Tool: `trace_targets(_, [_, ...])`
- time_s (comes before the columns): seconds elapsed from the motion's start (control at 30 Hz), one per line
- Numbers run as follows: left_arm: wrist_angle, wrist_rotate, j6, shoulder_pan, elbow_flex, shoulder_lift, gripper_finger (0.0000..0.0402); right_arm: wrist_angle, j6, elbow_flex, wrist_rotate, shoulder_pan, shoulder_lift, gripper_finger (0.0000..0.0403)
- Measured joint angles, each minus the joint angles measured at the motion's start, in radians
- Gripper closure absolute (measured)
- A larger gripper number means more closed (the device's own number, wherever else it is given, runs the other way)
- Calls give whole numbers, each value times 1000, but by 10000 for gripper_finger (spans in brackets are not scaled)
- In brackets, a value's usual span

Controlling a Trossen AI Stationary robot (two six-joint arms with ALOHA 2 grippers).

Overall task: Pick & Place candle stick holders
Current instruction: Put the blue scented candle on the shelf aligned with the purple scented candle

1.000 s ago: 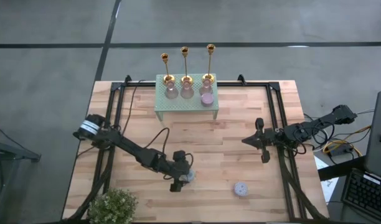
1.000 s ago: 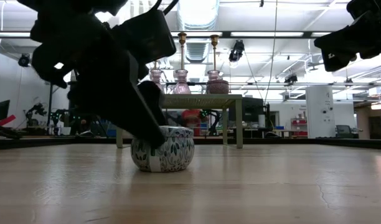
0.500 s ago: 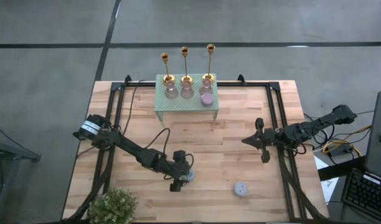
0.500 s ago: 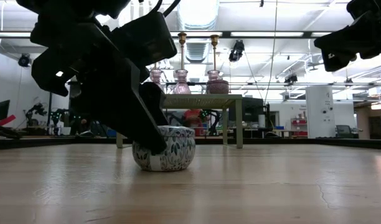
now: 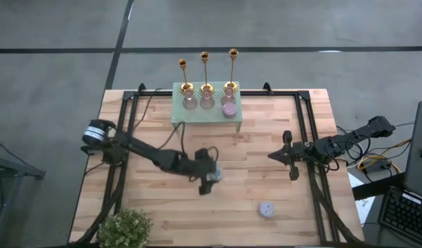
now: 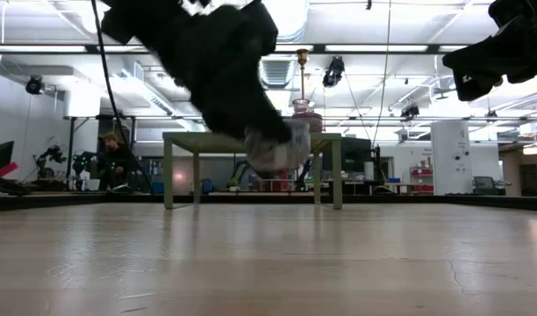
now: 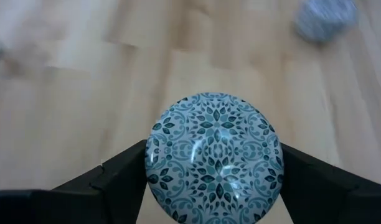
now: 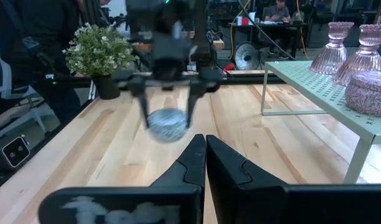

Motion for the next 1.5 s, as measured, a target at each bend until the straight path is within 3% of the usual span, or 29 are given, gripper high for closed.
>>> trace_targets(0.37, [-202,-90,-66,226,90,-191,96,2,0,0,0,0,-2,394])
trace_targets(0.7, [-245,-109,-47,416,128,-205,96,3,0,0,0,0,-1,394])
trace_targets(1.5, [-226,-133,-33,528,120,-175,89,4,-1,0,0,0,-1,394])
